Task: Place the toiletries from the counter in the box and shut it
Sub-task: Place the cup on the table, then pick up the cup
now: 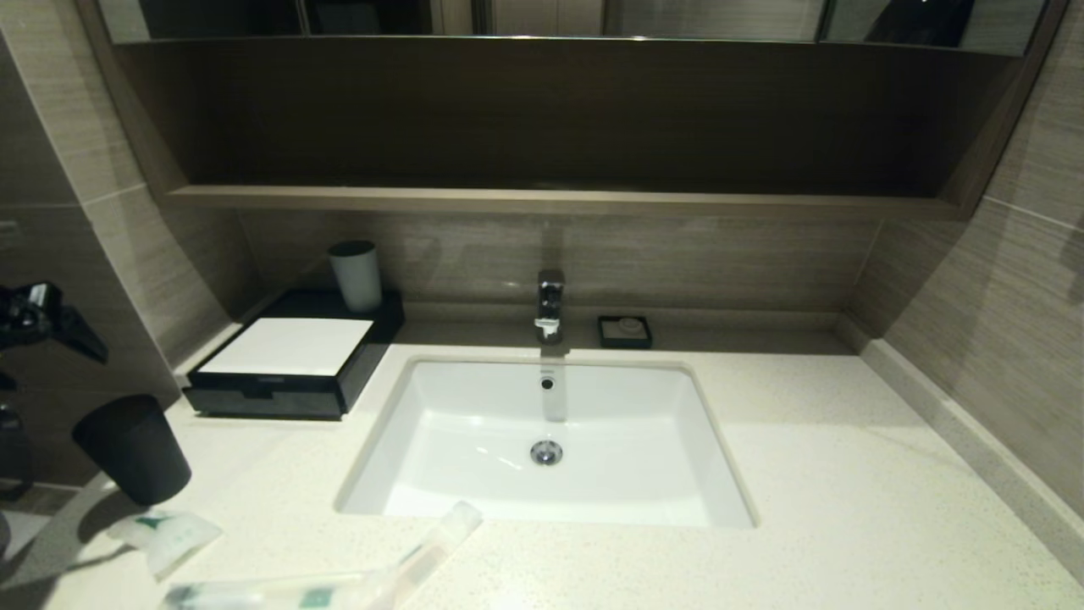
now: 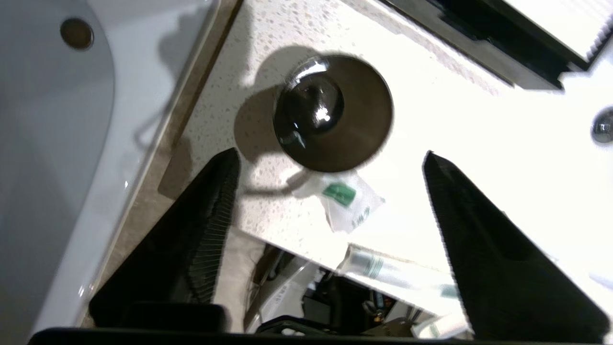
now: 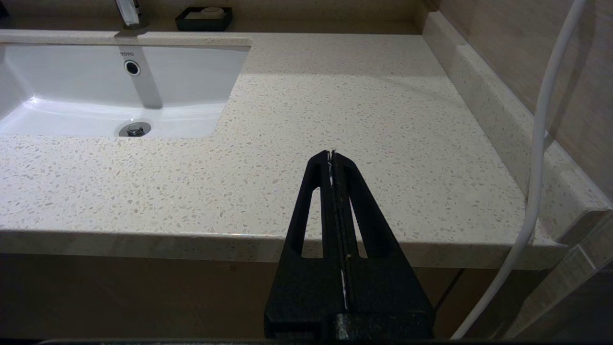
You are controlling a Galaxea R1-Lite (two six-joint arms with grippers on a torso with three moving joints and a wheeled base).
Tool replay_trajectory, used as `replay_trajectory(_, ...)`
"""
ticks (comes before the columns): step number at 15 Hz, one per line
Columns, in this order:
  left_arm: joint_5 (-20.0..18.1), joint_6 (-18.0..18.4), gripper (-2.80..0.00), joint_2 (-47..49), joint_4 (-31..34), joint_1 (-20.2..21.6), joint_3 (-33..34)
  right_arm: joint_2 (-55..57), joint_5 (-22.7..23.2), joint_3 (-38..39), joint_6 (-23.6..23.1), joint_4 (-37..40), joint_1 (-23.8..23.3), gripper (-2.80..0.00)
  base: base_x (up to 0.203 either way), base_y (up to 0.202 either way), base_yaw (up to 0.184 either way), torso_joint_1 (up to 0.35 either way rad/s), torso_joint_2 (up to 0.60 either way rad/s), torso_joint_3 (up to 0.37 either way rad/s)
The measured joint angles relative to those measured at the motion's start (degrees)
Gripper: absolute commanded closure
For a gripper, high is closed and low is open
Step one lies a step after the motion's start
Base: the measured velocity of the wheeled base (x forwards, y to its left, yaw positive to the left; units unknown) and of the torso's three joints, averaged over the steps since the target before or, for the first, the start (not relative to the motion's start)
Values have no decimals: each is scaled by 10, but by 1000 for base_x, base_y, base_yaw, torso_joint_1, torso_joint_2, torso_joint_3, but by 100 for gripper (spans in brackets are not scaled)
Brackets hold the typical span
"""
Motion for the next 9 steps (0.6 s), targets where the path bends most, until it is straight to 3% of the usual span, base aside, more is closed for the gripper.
replay_trajectory(2, -13, 42, 0, -59, -37, 11, 83, 0, 0, 0, 0, 0, 0, 0, 0, 0, 0, 0, 0, 0)
replay_trajectory(4, -17, 84, 0, -112, -113, 23, 189, 0, 0, 0, 0, 0, 0, 0, 0, 0, 0, 0, 0, 0)
replay_trajectory(9, -8, 133, 0, -224, -293, 61, 369, 0, 0, 0, 0, 0, 0, 0, 0, 0, 0, 0, 0, 0)
